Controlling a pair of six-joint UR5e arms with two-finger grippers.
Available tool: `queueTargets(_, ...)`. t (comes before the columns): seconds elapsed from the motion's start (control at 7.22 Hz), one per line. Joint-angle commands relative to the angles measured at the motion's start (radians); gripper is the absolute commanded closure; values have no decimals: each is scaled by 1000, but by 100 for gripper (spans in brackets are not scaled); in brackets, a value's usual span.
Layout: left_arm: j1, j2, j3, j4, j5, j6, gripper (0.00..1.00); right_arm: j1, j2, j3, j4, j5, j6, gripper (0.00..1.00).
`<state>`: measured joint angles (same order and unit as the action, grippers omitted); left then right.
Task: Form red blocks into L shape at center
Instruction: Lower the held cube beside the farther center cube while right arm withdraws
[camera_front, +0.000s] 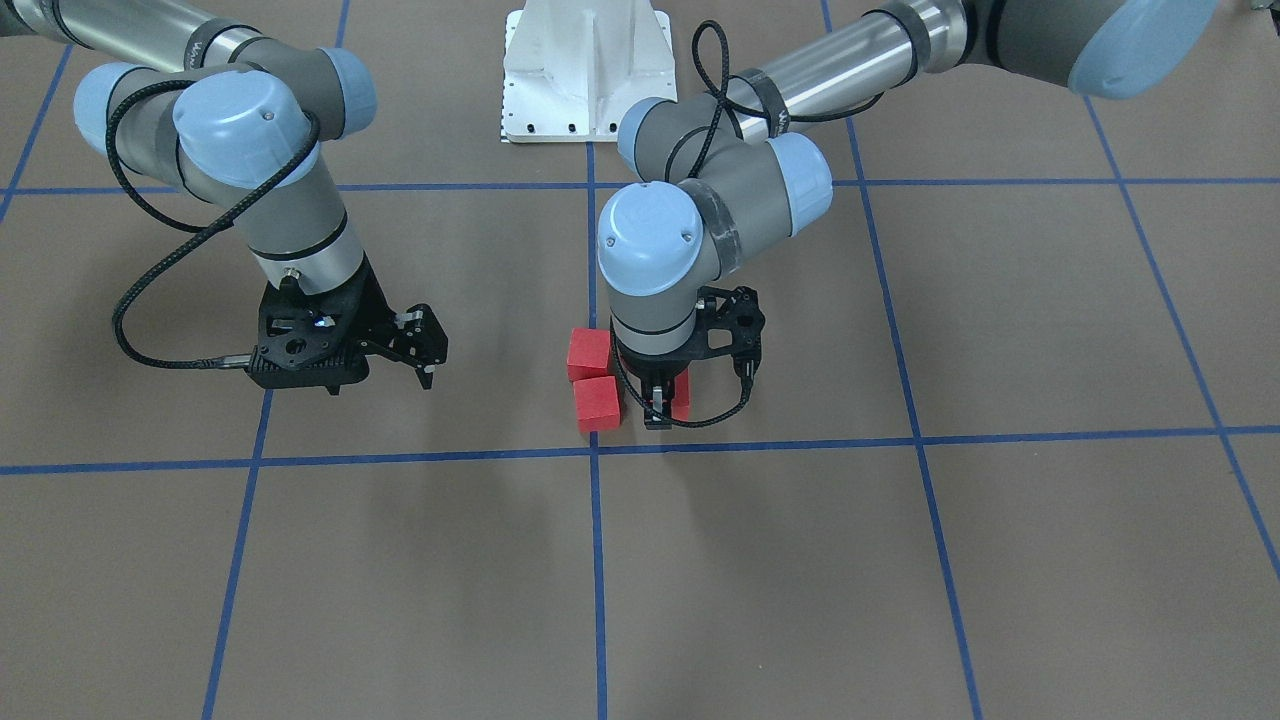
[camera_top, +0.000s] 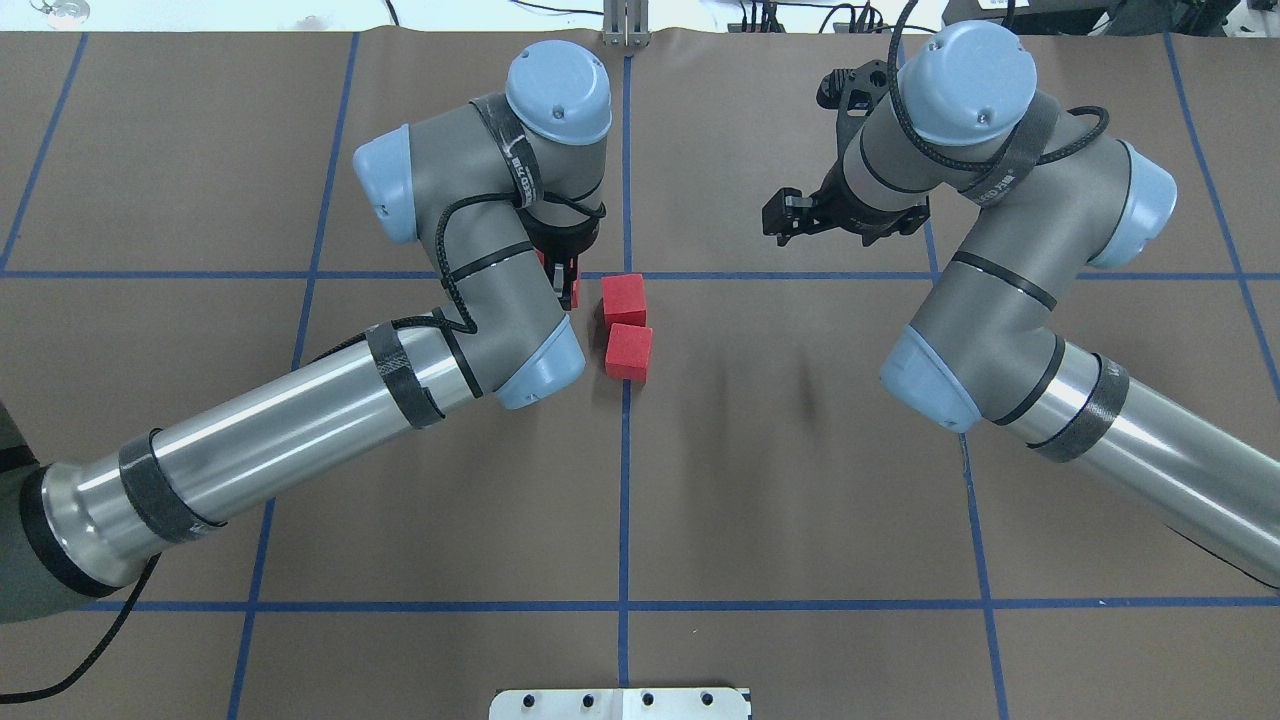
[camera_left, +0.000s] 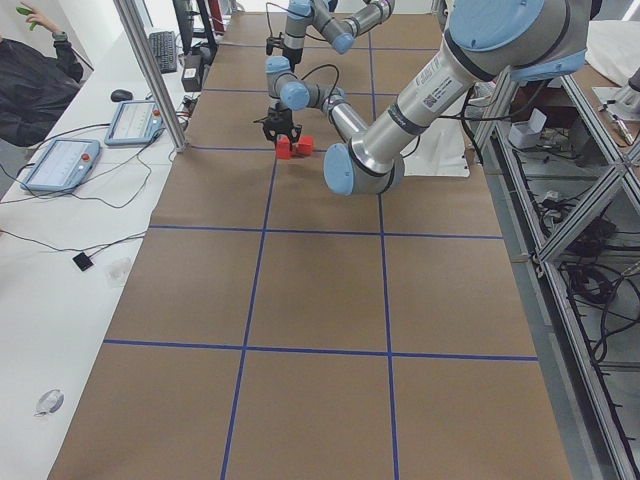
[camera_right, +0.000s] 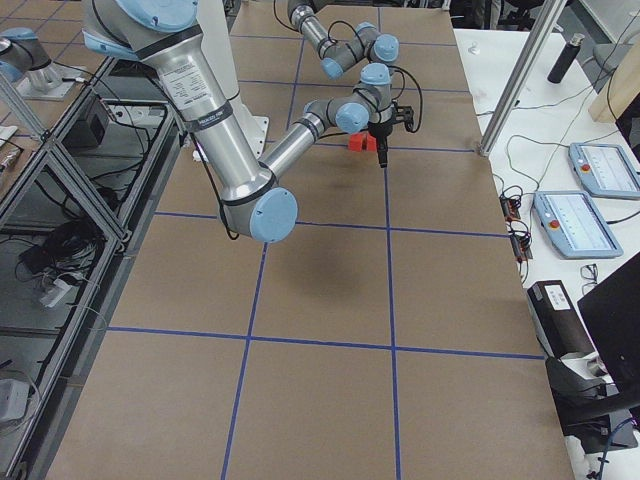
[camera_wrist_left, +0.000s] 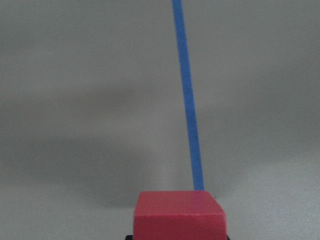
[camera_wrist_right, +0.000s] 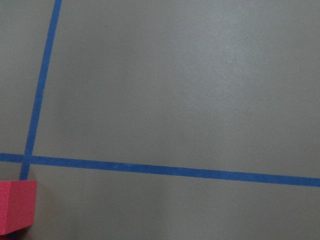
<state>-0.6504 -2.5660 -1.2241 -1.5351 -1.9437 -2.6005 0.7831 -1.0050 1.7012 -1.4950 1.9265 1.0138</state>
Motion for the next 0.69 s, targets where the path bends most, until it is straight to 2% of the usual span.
queueTargets(0.0,17,1,5,0,23,-88,100,2,0,3,-1,3,5,1)
queueTargets(0.55,14,-2,24,-11,23,-92,100,2,0,5,2,5,8,1)
